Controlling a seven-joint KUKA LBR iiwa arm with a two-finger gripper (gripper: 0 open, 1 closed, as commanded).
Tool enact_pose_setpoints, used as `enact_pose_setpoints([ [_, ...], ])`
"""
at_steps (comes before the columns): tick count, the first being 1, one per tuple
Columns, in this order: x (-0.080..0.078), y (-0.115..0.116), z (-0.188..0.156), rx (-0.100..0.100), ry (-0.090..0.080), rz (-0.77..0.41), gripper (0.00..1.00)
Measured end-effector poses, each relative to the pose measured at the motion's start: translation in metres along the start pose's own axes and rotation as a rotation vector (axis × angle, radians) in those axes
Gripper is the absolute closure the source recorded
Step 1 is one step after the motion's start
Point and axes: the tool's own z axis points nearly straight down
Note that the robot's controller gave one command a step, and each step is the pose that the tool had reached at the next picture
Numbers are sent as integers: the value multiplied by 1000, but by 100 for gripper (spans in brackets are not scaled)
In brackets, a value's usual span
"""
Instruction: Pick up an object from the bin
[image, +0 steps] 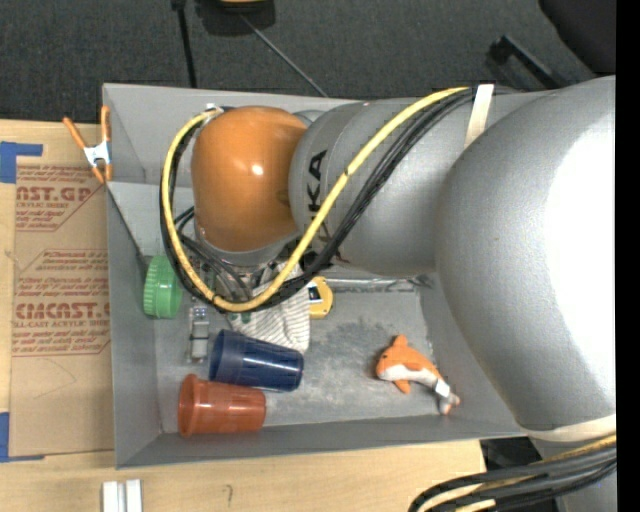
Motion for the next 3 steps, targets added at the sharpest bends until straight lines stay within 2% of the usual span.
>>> enact_pose_setpoints([
  [1,-2,-1,-5,-2,-7,2,0],
  [2,26,-35,32,-1,-11,-39,0],
  [3,29,-53,73,1,-8,-4,0],
])
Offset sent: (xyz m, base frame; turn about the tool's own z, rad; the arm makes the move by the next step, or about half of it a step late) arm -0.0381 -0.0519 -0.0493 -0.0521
